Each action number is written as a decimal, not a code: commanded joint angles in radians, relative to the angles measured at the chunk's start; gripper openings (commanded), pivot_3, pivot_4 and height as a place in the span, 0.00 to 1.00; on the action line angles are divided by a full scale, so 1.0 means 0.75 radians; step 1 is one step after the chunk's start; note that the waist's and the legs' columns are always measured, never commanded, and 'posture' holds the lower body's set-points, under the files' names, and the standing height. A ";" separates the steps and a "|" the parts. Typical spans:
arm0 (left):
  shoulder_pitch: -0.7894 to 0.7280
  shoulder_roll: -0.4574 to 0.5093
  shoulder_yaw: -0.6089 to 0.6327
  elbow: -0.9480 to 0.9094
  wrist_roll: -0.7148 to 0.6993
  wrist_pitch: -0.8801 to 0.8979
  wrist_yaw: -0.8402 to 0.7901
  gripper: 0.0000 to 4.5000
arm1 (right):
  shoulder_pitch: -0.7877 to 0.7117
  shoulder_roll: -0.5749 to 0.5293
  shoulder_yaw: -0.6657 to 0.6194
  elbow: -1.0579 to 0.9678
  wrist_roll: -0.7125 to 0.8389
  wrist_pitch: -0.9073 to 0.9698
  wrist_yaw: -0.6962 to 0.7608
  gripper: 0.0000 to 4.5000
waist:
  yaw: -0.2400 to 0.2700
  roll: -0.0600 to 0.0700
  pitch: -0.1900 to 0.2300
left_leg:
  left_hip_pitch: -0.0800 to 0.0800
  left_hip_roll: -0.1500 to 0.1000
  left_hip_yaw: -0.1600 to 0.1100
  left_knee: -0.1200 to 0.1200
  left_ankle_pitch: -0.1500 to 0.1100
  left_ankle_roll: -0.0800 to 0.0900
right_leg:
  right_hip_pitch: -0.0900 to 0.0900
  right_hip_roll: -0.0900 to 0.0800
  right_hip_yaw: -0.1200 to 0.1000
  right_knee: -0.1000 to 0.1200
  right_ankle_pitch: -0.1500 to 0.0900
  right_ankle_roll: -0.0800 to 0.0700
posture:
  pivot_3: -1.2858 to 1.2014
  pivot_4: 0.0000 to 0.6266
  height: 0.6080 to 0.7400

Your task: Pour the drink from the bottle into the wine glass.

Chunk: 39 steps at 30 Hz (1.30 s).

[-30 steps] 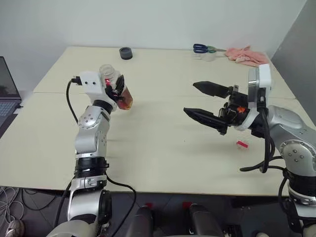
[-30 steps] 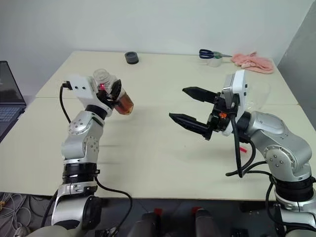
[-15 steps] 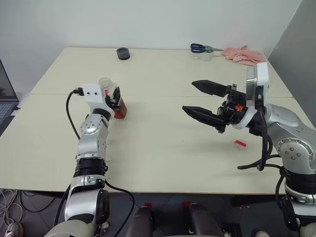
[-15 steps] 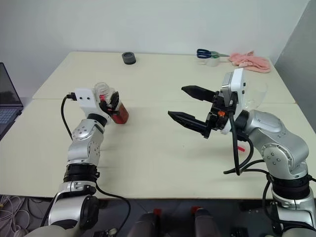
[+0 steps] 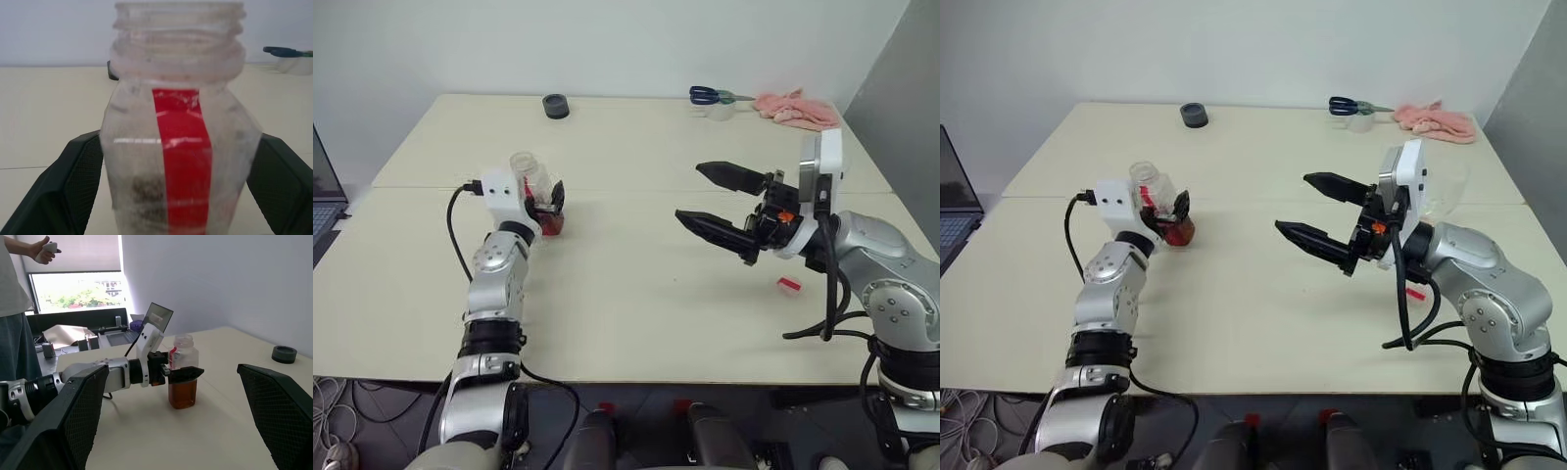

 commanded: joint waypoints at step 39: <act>0.437 0.454 -0.110 -1.426 -0.940 0.934 -0.397 0.99 | 0.199 0.220 -0.181 0.846 -0.850 -0.530 -0.520 1.00 | -0.018 0.001 -0.001 | 0.021 0.001 0.009 -0.006 -0.001 0.000 | 0.018 0.004 0.005 -0.002 -0.002 -0.002 | 0.52 0.24 1.00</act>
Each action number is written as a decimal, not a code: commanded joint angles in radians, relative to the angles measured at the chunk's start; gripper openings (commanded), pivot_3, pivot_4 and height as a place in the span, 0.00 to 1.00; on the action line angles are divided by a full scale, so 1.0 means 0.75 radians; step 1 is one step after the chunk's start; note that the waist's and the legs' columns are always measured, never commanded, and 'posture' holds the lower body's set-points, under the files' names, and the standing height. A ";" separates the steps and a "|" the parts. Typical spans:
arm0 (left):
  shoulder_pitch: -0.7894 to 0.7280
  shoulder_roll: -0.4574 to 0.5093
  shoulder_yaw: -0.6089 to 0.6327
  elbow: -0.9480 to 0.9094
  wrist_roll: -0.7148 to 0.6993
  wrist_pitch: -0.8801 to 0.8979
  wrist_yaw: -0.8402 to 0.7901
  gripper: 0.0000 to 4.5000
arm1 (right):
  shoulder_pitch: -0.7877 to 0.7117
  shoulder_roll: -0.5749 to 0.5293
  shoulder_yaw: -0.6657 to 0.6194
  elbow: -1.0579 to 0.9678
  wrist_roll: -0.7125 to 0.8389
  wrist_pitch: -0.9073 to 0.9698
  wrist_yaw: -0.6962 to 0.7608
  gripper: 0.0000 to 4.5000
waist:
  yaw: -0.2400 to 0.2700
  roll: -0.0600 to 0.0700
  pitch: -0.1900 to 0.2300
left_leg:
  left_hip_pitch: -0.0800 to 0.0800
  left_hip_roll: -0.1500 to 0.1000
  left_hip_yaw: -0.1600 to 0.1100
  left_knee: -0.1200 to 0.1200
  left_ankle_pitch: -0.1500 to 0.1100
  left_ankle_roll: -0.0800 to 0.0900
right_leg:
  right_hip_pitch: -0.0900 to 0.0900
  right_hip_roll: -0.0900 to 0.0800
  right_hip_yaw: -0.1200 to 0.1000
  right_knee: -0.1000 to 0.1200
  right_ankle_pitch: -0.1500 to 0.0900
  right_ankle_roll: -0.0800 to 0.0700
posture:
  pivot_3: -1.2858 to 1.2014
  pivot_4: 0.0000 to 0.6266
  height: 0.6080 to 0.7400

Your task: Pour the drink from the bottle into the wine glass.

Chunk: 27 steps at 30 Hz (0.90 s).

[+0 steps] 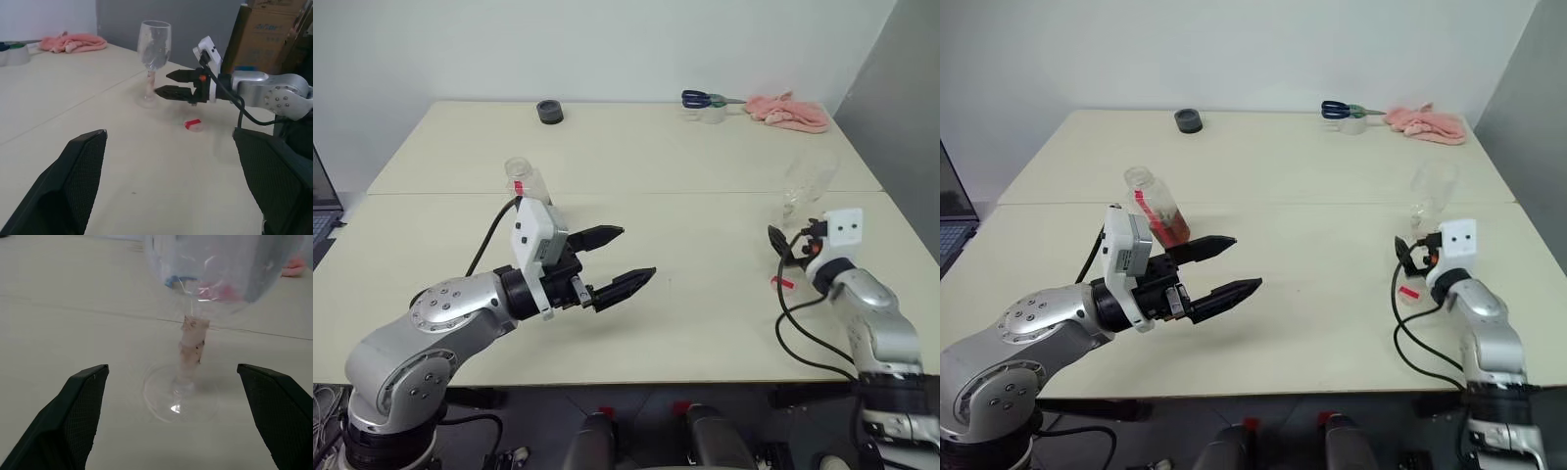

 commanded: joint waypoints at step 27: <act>0.082 -0.145 -0.120 -0.100 0.043 -0.072 0.160 1.00 | -0.322 0.104 -0.080 0.708 -0.020 -0.593 0.065 0.06 | 0.011 0.000 0.000 | 0.000 0.000 0.001 0.000 0.000 0.000 | 0.000 -0.001 0.001 0.000 0.000 0.000 | 0.52 0.24 1.00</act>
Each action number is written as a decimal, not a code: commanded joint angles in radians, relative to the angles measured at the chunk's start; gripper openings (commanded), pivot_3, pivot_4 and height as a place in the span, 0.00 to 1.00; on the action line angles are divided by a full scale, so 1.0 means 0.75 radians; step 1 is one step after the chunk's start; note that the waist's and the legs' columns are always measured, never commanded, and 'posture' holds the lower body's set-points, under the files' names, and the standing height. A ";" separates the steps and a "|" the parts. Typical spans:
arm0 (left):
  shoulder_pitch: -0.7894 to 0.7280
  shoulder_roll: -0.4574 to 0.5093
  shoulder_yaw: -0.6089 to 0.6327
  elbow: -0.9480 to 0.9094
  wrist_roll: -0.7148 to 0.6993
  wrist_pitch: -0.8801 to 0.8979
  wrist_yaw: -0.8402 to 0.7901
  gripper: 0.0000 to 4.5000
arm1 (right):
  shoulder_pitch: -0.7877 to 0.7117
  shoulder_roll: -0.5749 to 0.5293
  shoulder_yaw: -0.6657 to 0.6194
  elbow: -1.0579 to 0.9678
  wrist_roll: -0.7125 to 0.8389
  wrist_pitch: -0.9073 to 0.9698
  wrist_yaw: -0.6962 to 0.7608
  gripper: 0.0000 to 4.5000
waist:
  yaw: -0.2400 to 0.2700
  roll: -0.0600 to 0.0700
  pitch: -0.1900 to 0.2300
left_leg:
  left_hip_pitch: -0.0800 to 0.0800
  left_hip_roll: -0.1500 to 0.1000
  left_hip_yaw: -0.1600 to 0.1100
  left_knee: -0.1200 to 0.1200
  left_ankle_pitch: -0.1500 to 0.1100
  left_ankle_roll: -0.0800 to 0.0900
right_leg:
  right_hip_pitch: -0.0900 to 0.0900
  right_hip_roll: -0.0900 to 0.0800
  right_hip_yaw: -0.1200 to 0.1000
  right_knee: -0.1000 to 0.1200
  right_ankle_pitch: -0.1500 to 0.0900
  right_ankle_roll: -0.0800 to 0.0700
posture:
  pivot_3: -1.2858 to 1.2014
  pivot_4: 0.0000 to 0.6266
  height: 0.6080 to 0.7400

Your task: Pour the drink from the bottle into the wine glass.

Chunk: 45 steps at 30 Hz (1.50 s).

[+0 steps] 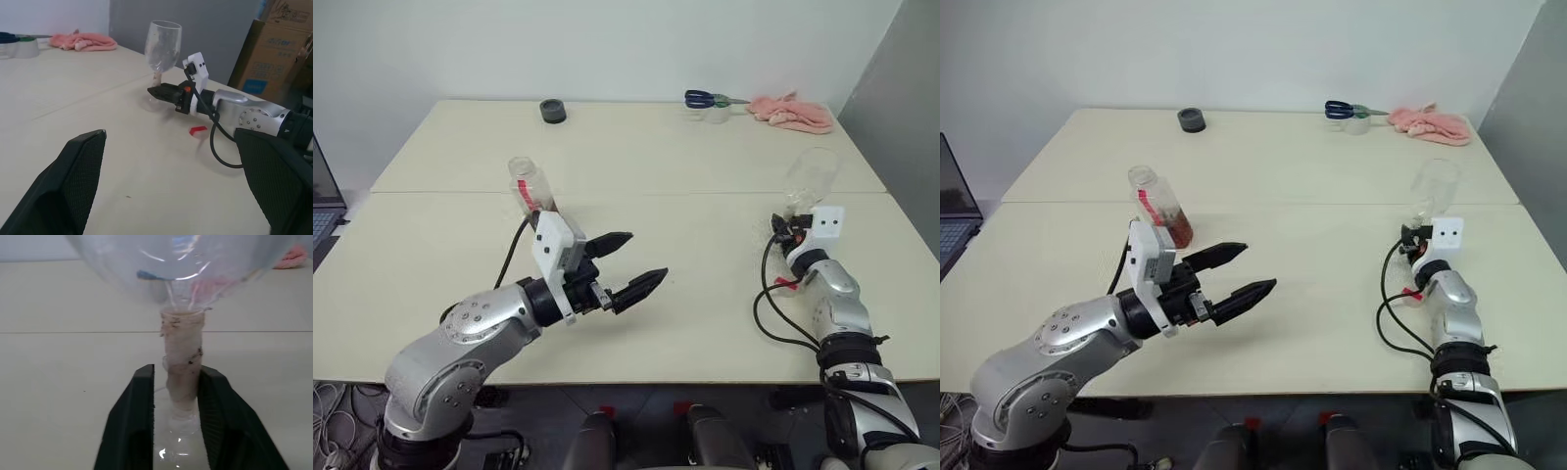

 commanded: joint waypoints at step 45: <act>0.962 -0.209 0.385 -0.229 0.429 -0.505 0.136 1.00 | -0.615 0.347 0.299 0.852 -0.311 -0.329 0.119 0.18 | -0.009 0.002 0.002 | 0.006 -0.001 -0.002 -0.015 0.000 -0.001 | 0.000 -0.002 -0.004 -0.002 -0.004 -0.007 | 0.52 0.24 1.00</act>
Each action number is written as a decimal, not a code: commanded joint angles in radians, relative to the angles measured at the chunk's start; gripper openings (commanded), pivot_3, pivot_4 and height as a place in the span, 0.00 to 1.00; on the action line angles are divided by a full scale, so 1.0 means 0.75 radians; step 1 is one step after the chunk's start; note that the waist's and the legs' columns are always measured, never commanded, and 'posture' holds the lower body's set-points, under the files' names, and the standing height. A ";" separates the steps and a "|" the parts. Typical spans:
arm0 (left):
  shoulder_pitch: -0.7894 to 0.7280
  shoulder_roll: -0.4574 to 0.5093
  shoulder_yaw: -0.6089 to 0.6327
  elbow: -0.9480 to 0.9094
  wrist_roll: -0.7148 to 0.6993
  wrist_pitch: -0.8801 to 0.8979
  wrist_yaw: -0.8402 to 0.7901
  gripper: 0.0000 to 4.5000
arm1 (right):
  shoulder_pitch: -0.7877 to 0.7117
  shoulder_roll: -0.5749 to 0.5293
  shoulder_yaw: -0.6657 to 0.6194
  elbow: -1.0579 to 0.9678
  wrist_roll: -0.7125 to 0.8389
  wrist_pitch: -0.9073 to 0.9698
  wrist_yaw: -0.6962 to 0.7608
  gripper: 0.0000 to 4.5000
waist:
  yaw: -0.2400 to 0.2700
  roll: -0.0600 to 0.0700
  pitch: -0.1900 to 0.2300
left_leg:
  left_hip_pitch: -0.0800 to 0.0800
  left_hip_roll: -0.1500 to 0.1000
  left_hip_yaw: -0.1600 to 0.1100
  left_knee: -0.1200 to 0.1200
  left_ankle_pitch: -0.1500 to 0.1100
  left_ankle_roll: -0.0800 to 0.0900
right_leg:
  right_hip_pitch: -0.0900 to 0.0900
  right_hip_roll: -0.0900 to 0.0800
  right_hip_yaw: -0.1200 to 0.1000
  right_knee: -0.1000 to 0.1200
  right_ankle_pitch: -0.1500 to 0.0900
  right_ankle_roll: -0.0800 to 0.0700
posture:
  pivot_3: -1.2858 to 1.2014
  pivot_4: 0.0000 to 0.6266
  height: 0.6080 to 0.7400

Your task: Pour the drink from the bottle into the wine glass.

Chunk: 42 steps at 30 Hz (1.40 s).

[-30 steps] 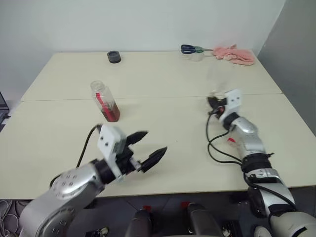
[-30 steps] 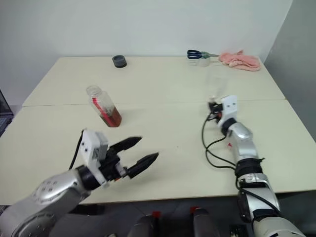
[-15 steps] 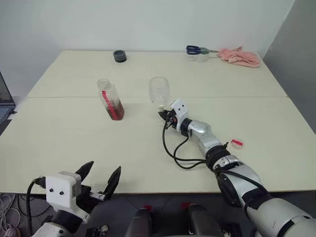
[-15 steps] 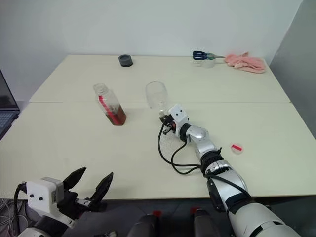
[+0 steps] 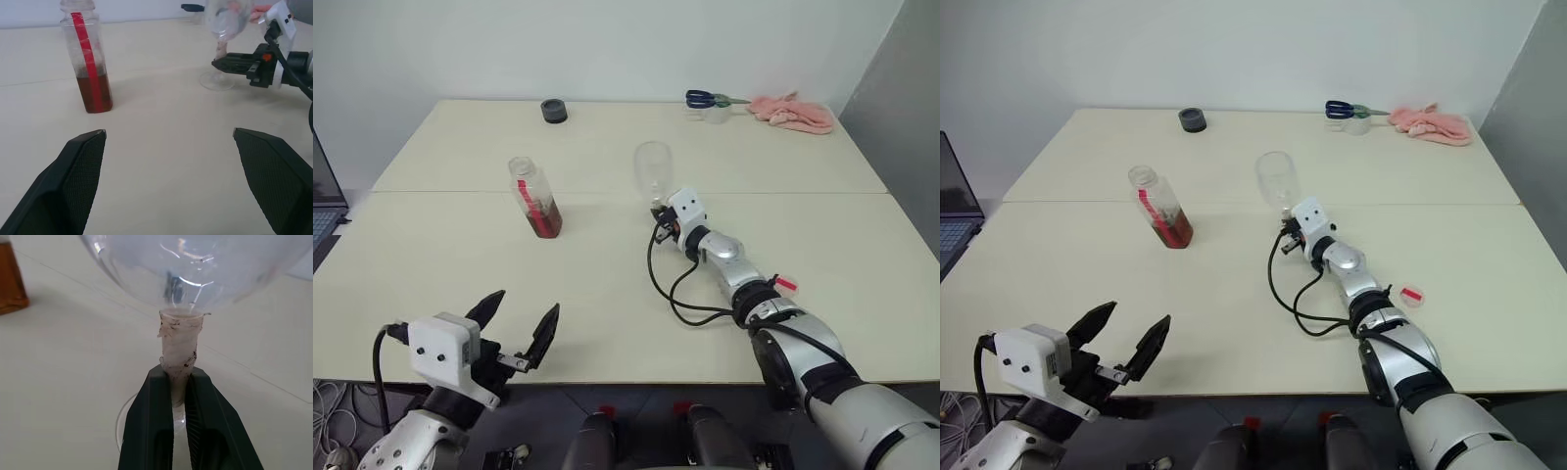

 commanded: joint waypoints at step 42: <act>-0.239 0.061 0.032 0.083 -0.095 0.105 0.016 1.00 | -0.121 0.046 0.003 0.029 -0.116 -0.119 -0.094 0.41 | -0.018 0.001 0.001 | 0.001 0.002 -0.001 -0.003 0.001 -0.002 | -0.001 0.002 0.000 0.002 0.000 -0.001 | 0.52 0.24 1.00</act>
